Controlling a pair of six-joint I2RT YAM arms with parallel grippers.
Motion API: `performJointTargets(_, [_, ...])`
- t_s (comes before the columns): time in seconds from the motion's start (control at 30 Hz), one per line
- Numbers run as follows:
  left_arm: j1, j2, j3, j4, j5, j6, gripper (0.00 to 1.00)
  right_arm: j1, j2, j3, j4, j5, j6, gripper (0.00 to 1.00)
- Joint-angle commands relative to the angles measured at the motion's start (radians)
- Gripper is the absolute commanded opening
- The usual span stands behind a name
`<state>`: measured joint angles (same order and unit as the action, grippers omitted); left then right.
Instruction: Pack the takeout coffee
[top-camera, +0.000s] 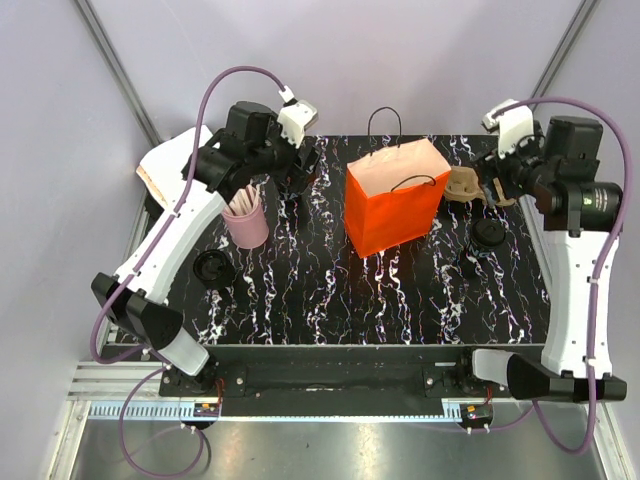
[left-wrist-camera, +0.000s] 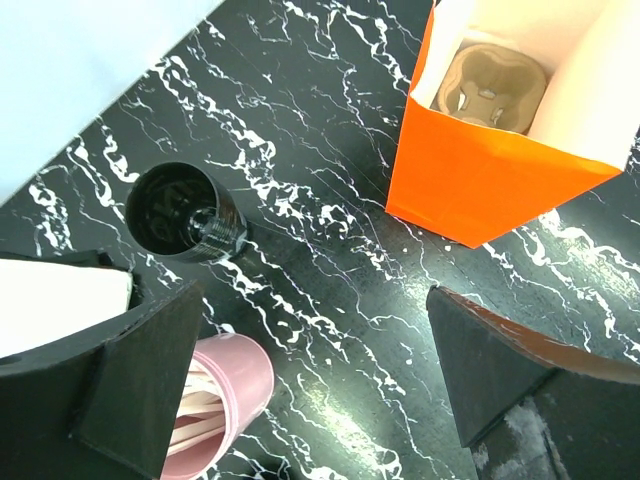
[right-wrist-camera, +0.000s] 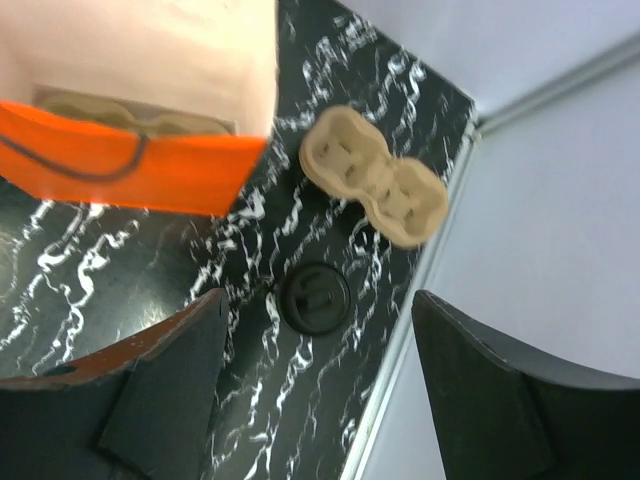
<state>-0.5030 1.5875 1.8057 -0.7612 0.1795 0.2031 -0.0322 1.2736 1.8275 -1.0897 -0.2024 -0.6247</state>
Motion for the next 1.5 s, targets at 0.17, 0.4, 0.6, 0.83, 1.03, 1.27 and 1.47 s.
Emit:
performJointTargets(0.17, [-0.005, -0.04, -0.022, 0.008, 0.008, 0.044, 0.99, -0.093, -0.051, -0.264, -0.024, 0.066, -0.082, 0.8])
performJointTargets(0.4, [-0.005, -0.069, -0.106, 0.065, 0.037, 0.03, 0.99, -0.23, 0.073, -0.329, 0.025, -0.006, -0.101, 0.8])
performJointTargets(0.6, [-0.005, -0.067, -0.115, 0.065, 0.051, 0.019, 0.99, -0.265, 0.174, -0.372, 0.068, -0.043, -0.113, 0.77])
performJointTargets(0.83, [-0.005, -0.063, -0.124, 0.065, 0.051, 0.018, 0.99, -0.267, 0.208, -0.473, 0.174, -0.087, -0.153, 0.64])
performJointTargets(1.03, [-0.005, -0.057, -0.129, 0.063, 0.049, 0.019, 0.99, -0.267, 0.243, -0.482, 0.191, -0.127, -0.19, 0.6])
performJointTargets(1.27, [-0.003, -0.046, -0.124, 0.062, 0.049, 0.016, 0.99, -0.267, 0.323, -0.456, 0.179, -0.144, -0.227, 0.51])
performJointTargets(1.47, [-0.005, -0.041, -0.126, 0.06, 0.049, 0.016, 0.99, -0.267, 0.36, -0.432, 0.12, -0.166, -0.256, 0.42])
